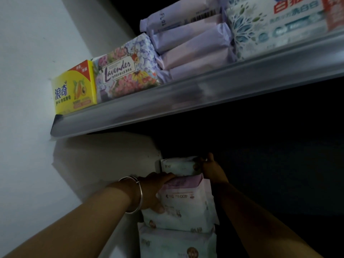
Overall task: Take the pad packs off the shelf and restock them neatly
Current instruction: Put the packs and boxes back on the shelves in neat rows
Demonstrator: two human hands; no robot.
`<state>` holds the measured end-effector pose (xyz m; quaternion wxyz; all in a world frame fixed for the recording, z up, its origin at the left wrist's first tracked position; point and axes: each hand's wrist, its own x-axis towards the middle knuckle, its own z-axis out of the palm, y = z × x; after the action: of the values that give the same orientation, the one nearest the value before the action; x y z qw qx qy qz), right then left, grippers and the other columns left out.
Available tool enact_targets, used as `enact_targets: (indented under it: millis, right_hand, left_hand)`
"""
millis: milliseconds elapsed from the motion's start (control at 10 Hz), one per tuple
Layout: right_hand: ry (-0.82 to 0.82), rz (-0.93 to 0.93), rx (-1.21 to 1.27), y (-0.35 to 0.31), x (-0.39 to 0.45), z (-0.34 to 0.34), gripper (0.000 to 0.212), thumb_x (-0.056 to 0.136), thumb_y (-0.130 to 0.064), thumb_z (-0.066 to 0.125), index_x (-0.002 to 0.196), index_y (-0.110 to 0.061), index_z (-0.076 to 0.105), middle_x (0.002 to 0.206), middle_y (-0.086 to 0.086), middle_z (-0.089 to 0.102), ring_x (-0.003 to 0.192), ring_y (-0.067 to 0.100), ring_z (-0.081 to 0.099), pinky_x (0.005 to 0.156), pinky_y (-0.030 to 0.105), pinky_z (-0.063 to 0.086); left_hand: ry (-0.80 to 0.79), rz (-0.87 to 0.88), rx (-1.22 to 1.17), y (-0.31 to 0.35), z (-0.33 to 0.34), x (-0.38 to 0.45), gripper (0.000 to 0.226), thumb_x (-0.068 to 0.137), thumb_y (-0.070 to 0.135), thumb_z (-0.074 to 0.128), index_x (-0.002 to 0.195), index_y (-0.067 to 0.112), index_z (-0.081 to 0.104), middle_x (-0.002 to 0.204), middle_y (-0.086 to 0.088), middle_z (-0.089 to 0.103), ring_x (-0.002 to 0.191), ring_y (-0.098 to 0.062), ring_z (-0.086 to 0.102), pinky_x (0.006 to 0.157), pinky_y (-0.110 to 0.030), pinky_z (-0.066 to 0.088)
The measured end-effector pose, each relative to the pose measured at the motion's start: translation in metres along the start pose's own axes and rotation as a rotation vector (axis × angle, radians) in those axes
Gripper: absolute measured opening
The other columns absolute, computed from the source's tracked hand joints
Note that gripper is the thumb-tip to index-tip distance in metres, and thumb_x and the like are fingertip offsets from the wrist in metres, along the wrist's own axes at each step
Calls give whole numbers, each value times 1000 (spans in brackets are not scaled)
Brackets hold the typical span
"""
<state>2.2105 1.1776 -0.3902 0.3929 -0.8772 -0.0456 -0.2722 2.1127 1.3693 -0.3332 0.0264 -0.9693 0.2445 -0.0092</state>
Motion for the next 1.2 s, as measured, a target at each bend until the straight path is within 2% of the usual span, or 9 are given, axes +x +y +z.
enact_targets:
  millis: [200,300,400,500,600,800,900,1100,1200]
  right_hand:
    - [-101,-68,63,7,-14,-8,64,96,-31,50,150,-17,18,153,12,20,136,35,30,102,38,40]
    - [15,-171,-211,15,-29,-15,77,88,-32,62,150,-28,17,157,8,12,141,31,21,113,42,30]
    - [0,-133,4,18,-56,-28,34,92,-12,56,126,-16,55,129,10,53,115,21,53,94,29,48]
    - [-164,8,334,3,-96,-50,21,96,-9,49,104,-21,65,106,1,66,97,16,63,82,26,54]
    - [-251,117,800,-20,-132,-72,20,94,-29,51,96,-24,70,97,5,72,97,25,66,92,44,51]
    - [-414,-11,781,-43,-182,-97,63,70,-50,72,126,-25,55,118,-2,67,108,15,64,95,35,49]
    - [-383,62,799,-45,-204,-102,75,66,-32,80,132,-18,46,120,2,65,110,18,63,96,36,50]
    - [-423,258,1061,-60,-248,-88,56,73,-17,71,126,-10,52,117,8,67,104,25,66,81,36,57]
    - [-344,283,907,-64,-251,-97,50,78,-15,72,125,-12,55,110,6,70,97,25,68,76,38,57]
  left_hand:
    - [-5,2,7,1,2,3,96,82,17,71,149,25,3,151,-5,22,139,-21,24,112,-28,26]
    - [-10,-15,13,3,1,2,93,81,17,72,149,21,8,149,-6,25,138,-23,26,111,-29,27]
    - [33,7,11,9,-4,-9,88,77,13,75,146,16,21,149,-8,30,137,-24,30,109,-29,29]
    - [90,3,-18,21,-13,-26,81,77,9,74,144,13,28,146,-7,36,134,-22,35,100,-19,29]
    - [118,-12,-105,31,-20,-48,81,75,8,76,143,15,32,144,-5,40,131,-19,40,94,-15,32]
    - [199,-63,-316,46,-22,-98,76,72,7,78,137,15,40,126,-2,55,105,-17,55,78,-18,42]
    - [213,-64,-491,56,-15,-115,71,74,9,77,133,13,39,122,-7,59,104,-23,59,82,-27,50]
    - [81,-149,-1132,86,12,-132,39,85,13,67,122,6,57,117,-16,65,105,-38,63,90,-57,49]
    - [-27,-218,-1008,86,24,-146,45,88,27,63,128,10,52,126,-13,59,117,-36,54,90,-60,47]
